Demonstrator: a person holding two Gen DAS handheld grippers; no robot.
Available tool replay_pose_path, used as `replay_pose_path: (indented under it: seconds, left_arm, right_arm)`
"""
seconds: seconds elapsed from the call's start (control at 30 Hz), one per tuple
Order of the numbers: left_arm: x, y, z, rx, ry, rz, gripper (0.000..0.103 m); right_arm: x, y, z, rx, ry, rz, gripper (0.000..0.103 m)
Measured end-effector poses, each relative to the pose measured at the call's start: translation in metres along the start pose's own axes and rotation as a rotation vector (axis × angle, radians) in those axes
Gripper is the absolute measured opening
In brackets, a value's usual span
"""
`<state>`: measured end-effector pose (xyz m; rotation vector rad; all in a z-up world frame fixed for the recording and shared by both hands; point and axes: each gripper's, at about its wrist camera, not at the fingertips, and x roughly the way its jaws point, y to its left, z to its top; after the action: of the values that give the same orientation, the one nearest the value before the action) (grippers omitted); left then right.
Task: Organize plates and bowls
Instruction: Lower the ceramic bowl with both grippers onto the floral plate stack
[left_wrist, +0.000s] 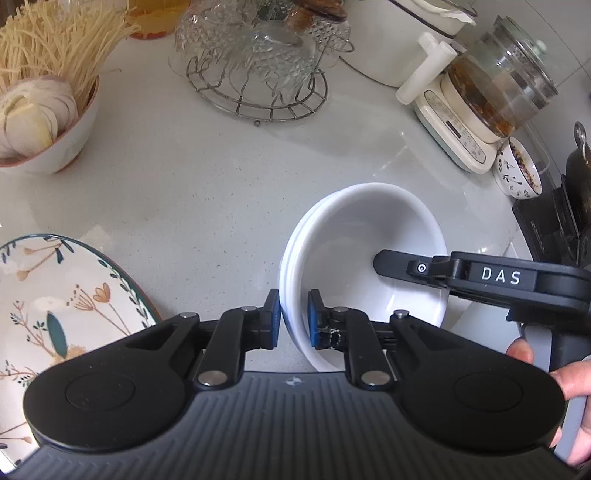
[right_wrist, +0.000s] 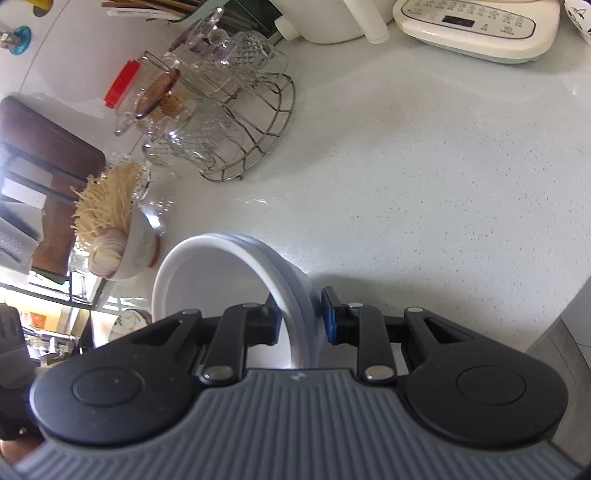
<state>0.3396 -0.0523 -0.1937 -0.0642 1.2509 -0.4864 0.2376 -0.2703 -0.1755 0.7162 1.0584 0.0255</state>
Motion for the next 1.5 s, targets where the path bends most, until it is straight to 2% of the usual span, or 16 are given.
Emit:
replay_pose_path:
  seconds: [0.63, 0.9, 1.23, 1.5]
  left_arm:
    - [-0.039, 0.017, 0.0, 0.006, -0.016, -0.043, 0.017]
    - [-0.062, 0.032, -0.003, 0.008, -0.057, -0.024, 0.017]
    - [-0.093, 0.065, -0.018, -0.016, -0.098, -0.01, 0.017]
    - [-0.112, 0.104, -0.04, -0.129, -0.127, 0.005, 0.017]
  right_arm:
    - [-0.021, 0.03, -0.018, 0.017, -0.071, 0.002, 0.025]
    - [-0.019, 0.056, -0.028, -0.018, -0.078, -0.004, 0.026]
    - [-0.017, 0.091, -0.039, -0.072, -0.097, 0.045, 0.026]
    - [0.002, 0.126, -0.049, -0.156, -0.041, 0.073, 0.025]
